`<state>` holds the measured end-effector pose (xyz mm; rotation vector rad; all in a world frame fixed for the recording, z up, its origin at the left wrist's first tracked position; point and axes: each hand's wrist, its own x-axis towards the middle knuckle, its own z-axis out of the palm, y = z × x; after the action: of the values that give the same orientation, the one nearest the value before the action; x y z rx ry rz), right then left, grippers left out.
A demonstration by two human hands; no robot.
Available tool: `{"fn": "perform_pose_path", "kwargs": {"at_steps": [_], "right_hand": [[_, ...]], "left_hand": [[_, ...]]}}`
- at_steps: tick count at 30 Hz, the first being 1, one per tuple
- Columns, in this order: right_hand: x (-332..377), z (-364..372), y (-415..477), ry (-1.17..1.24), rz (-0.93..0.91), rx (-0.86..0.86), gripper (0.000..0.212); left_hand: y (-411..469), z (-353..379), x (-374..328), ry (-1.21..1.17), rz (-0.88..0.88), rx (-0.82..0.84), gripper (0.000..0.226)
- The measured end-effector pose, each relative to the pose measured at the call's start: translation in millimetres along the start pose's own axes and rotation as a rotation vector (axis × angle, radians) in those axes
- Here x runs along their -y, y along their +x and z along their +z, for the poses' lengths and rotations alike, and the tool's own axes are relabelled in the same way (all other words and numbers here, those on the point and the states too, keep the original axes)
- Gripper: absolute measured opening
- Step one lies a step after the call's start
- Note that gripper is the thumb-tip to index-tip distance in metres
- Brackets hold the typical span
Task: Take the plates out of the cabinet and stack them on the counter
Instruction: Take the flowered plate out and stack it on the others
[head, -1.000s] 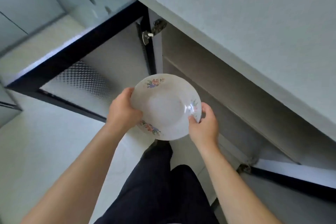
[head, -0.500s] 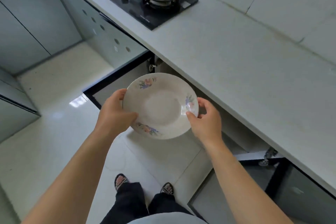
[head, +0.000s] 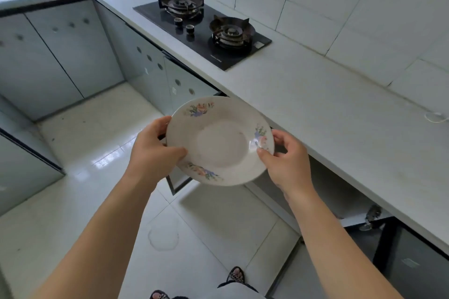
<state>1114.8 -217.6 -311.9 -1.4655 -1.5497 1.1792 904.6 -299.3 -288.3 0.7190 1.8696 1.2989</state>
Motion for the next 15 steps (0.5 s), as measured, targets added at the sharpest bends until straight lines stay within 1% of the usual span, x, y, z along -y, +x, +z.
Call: {"fn": "perform_pose_path", "kwargs": {"at_steps": [4, 9, 15], "right_hand": [[28, 43, -19, 0.034, -0.046, 0.046, 0.041], [52, 94, -43, 0.048, -0.084, 0.081, 0.041], [73, 151, -65, 0.042, -0.105, 0.169, 0.044]], "left_hand": [[-8, -55, 9, -0.043, 0.028, -0.068, 0.067], [-12, -118, 15, -0.087, 0.052, -0.112, 0.068], [-15, -181, 35, -0.072, 0.047, -0.171, 0.070]]}}
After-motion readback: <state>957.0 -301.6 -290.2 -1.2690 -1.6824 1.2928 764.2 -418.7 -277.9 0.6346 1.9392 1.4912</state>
